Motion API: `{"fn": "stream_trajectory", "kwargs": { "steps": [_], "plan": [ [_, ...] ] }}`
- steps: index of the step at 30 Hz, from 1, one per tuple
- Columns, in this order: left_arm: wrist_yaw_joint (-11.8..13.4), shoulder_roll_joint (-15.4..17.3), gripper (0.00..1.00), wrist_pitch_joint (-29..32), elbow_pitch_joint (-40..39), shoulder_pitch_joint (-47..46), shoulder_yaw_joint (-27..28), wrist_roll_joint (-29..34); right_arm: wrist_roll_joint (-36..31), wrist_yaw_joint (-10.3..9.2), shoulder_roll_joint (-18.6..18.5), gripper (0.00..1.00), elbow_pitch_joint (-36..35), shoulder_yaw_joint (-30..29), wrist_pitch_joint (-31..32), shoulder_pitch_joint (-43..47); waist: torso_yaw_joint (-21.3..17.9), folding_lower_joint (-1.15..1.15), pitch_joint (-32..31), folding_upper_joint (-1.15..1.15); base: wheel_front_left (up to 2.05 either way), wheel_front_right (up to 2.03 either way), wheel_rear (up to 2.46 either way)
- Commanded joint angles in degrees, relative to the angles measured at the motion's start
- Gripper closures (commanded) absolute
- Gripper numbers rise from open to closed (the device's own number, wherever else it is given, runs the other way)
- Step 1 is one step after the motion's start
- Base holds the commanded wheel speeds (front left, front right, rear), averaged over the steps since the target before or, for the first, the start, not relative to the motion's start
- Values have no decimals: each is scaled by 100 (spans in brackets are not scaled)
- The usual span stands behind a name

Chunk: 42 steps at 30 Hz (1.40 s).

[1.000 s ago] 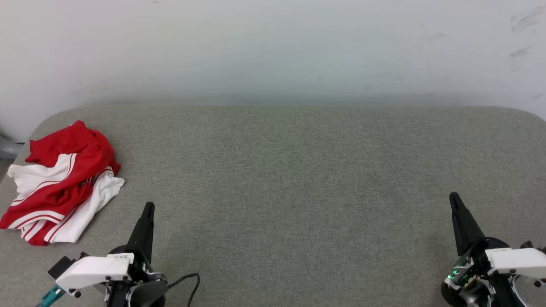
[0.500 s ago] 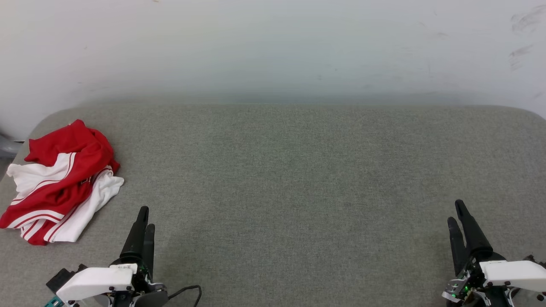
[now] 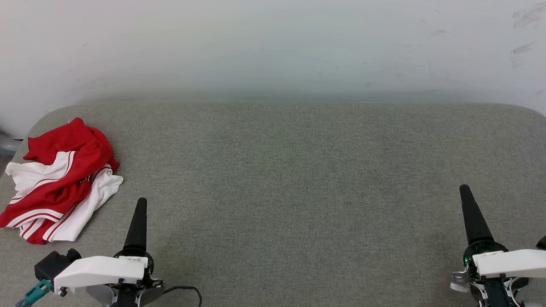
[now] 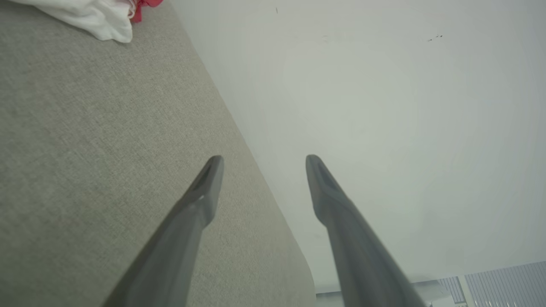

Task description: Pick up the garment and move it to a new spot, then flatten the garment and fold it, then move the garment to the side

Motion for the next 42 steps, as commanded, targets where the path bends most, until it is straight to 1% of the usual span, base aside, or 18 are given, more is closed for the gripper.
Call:
{"fn": "stream_trajectory", "kwargs": {
  "steps": [1,6,7,13,14,23,28,42],
  "plan": [
    [80,13,0,-61,-173,-120,-34,309,-308,1,1,0,-186,17,-58,-83,3,0,4,0,0,0,0],
    [304,14,0,-173,-329,-85,-167,960,-1113,1,2,0,-364,110,-169,-46,13,0,13,0,0,0,0],
    [376,14,0,-215,-371,-73,-209,1180,-1433,1,3,0,-426,166,-213,-31,17,0,15,0,0,0,0],
    [524,15,0,-339,-456,-19,-333,1864,-2324,1,4,0,-454,300,-334,40,26,0,18,0,0,0,0],
    [524,15,0,-339,-456,-19,-333,1864,-2324,1,4,0,-454,300,-334,40,26,0,18,0,0,0,0],
    [658,16,0,-510,-458,36,-472,2795,-3243,0,5,0,-406,376,-511,94,32,0,14,0,0,0,0],
    [737,17,0,-601,-499,56,-529,3189,-3667,0,6,0,-435,410,-599,127,35,0,11,0,0,0,0],
    [844,19,0,-831,-583,148,-694,4210,-4711,0,8,0,-489,480,-829,195,58,0,8,0,0,0,0]
  ]
}}
